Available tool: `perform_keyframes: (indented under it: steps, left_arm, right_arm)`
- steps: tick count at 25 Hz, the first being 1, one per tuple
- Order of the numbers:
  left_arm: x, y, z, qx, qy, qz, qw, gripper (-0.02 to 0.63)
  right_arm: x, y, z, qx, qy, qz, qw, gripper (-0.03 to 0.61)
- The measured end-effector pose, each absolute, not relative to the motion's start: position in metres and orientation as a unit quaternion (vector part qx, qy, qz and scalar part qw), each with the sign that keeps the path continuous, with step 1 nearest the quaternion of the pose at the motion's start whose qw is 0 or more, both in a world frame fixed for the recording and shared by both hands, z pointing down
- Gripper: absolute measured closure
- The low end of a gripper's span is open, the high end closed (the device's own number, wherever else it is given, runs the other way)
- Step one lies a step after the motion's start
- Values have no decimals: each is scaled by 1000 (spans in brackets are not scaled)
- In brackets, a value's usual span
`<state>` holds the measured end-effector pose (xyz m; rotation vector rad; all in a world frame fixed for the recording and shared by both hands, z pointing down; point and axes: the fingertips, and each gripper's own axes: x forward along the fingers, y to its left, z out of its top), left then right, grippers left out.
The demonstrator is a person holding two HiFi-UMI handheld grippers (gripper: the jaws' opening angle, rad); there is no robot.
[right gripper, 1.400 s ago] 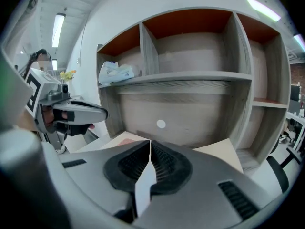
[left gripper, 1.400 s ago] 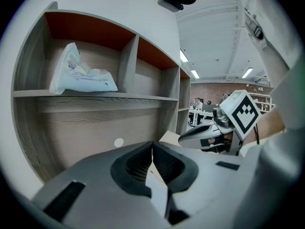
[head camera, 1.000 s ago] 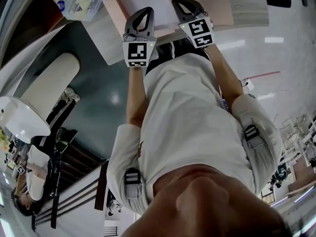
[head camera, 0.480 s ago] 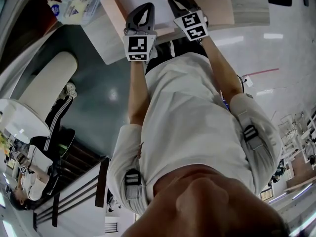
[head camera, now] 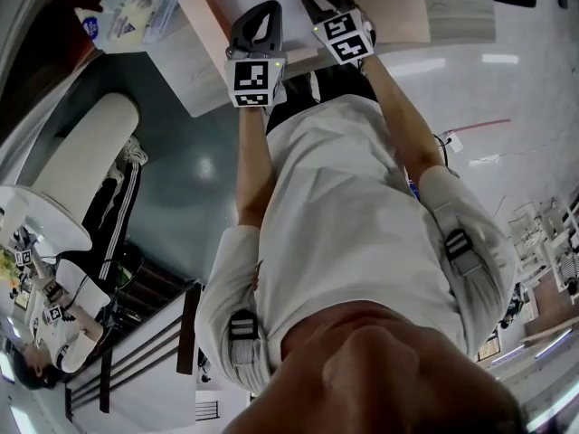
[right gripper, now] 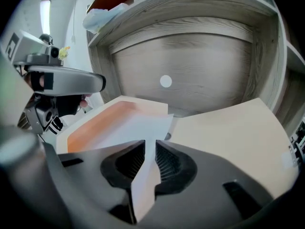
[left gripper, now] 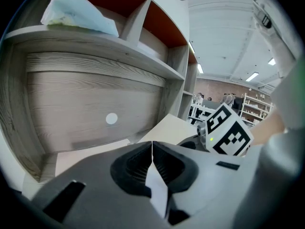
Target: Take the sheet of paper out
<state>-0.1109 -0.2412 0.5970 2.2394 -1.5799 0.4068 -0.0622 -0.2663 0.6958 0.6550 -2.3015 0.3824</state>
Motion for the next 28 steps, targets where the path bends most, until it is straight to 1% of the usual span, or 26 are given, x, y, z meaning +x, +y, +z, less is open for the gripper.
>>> perform_keyframes:
  steps: [9, 22, 28]
  left_arm:
    - [-109, -242, 604, 792, -561, 147, 191, 591]
    - [-111, -236, 610, 789, -562, 150, 197, 591]
    - [-110, -233, 608, 787, -565, 150, 199, 591]
  right_arm:
    - [-66, -268, 725, 247, -876, 168, 378, 466]
    - [-73, -269, 750, 252, -858, 170, 415, 464]
    - [-73, -269, 759, 248, -847, 156, 443, 466]
